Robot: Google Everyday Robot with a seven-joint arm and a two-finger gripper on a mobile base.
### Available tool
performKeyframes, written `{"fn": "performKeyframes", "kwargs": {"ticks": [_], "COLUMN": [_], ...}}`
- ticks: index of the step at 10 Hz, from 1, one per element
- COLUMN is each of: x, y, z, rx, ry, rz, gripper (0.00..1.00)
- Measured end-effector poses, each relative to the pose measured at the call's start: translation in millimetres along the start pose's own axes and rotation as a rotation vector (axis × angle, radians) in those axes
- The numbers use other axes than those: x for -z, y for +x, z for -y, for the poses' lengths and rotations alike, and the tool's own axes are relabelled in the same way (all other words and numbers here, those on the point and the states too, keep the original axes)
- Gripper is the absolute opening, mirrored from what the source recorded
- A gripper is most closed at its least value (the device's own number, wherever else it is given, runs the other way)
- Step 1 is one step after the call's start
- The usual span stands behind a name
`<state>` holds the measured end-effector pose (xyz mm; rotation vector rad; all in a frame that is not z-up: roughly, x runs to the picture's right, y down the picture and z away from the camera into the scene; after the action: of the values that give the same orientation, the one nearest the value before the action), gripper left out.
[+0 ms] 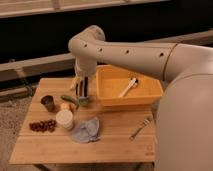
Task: Place eraser in metal cup
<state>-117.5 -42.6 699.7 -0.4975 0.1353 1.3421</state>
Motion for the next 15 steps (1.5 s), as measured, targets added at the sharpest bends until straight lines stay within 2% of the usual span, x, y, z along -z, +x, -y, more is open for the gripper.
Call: {"fn": "performKeyframes", "kwargs": {"ticks": [3,9,15], "x": [-11.9,-62.4,-85.1], "y": [-3.3,-20.0,-46.7], "z": [-31.1,-79.3,-132.4], "rx": [0.073,0.219,0.344], "ry": [-0.041,-0.118,-0.240], "rz": [0.004,0.032,0.091], "gripper": [0.00,0.00,0.00]}}
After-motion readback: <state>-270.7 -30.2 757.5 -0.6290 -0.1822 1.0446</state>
